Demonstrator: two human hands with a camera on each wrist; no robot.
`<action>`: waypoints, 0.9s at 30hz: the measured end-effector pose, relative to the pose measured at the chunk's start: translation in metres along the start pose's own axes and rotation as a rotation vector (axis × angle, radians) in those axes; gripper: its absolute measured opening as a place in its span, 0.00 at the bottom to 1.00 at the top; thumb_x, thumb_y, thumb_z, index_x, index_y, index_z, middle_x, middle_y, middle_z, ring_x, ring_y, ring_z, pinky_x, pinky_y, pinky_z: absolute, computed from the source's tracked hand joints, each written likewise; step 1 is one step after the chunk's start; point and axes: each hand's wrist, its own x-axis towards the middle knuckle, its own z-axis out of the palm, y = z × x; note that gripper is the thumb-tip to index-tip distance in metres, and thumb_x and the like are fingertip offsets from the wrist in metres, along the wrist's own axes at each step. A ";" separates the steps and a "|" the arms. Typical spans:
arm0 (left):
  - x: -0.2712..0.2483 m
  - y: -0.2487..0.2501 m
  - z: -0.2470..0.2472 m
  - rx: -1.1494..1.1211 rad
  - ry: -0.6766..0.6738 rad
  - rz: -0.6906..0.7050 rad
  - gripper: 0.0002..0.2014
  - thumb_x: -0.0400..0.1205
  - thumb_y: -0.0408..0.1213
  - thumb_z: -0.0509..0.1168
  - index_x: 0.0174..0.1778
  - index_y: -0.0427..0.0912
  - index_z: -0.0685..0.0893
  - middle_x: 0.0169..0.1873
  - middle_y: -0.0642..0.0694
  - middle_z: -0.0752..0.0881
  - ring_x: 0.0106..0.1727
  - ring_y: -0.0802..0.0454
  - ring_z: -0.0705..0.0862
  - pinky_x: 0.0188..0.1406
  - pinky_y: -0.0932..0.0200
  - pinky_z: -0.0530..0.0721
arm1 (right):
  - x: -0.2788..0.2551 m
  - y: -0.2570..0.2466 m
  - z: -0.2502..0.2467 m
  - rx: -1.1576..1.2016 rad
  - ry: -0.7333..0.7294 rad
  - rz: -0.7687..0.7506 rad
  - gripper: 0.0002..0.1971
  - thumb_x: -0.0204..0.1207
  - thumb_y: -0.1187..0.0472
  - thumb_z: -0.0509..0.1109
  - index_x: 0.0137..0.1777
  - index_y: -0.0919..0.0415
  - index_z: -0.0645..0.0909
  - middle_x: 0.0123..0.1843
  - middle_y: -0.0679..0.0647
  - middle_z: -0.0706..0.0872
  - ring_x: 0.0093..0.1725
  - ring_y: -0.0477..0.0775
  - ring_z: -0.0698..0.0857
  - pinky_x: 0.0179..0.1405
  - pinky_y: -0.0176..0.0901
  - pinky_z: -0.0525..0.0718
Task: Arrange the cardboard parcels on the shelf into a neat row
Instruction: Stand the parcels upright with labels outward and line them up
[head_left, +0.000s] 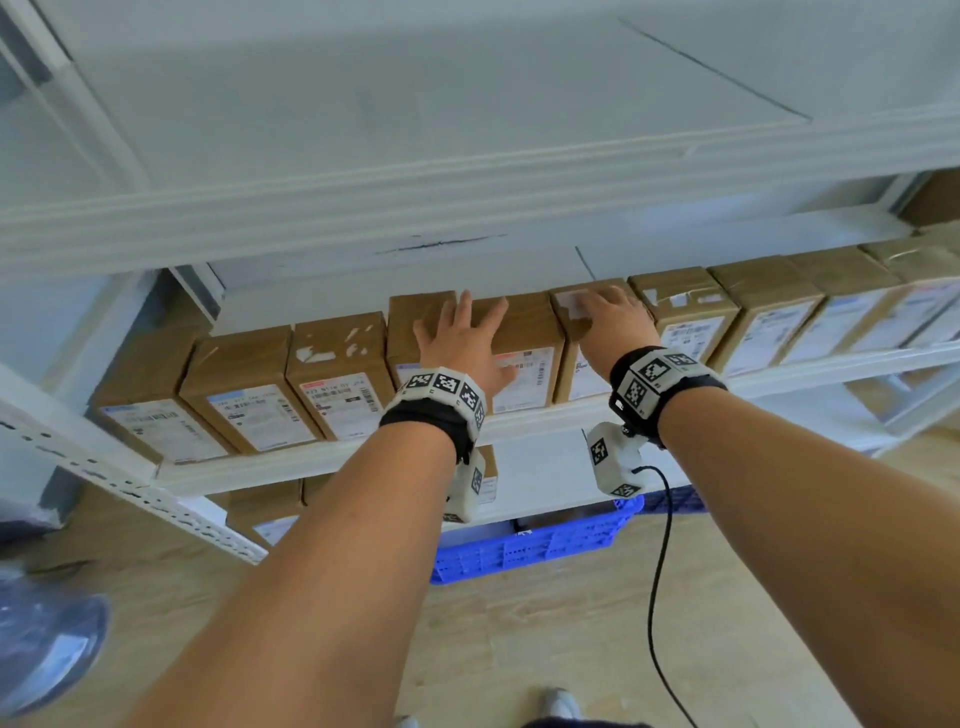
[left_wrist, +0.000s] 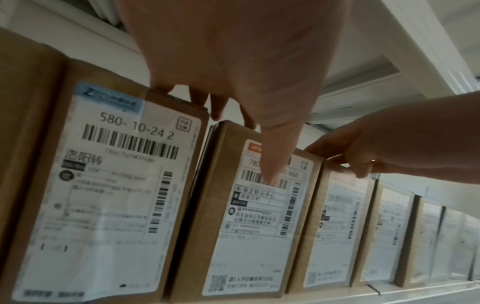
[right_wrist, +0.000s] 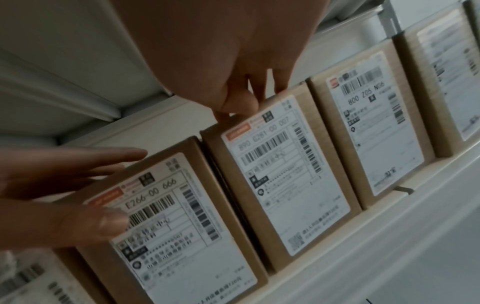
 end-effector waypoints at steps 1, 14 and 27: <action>0.001 0.000 0.000 0.005 0.006 -0.007 0.43 0.76 0.59 0.68 0.84 0.63 0.50 0.85 0.45 0.45 0.85 0.40 0.44 0.79 0.27 0.44 | -0.001 0.002 0.002 -0.014 0.014 -0.025 0.28 0.73 0.68 0.60 0.75 0.55 0.72 0.77 0.56 0.71 0.79 0.60 0.64 0.80 0.56 0.61; 0.006 0.004 -0.001 -0.044 0.100 -0.073 0.35 0.76 0.47 0.72 0.80 0.60 0.65 0.84 0.48 0.55 0.84 0.42 0.53 0.79 0.27 0.49 | -0.004 0.013 0.011 -0.113 0.083 -0.165 0.27 0.70 0.61 0.69 0.71 0.49 0.73 0.73 0.51 0.73 0.75 0.58 0.68 0.74 0.54 0.71; 0.005 0.014 -0.004 -0.066 0.120 -0.042 0.31 0.79 0.56 0.63 0.79 0.55 0.66 0.83 0.51 0.61 0.85 0.44 0.52 0.79 0.28 0.42 | -0.003 0.017 0.003 -0.058 -0.001 -0.134 0.36 0.67 0.70 0.67 0.78 0.52 0.68 0.78 0.52 0.68 0.80 0.59 0.62 0.78 0.56 0.67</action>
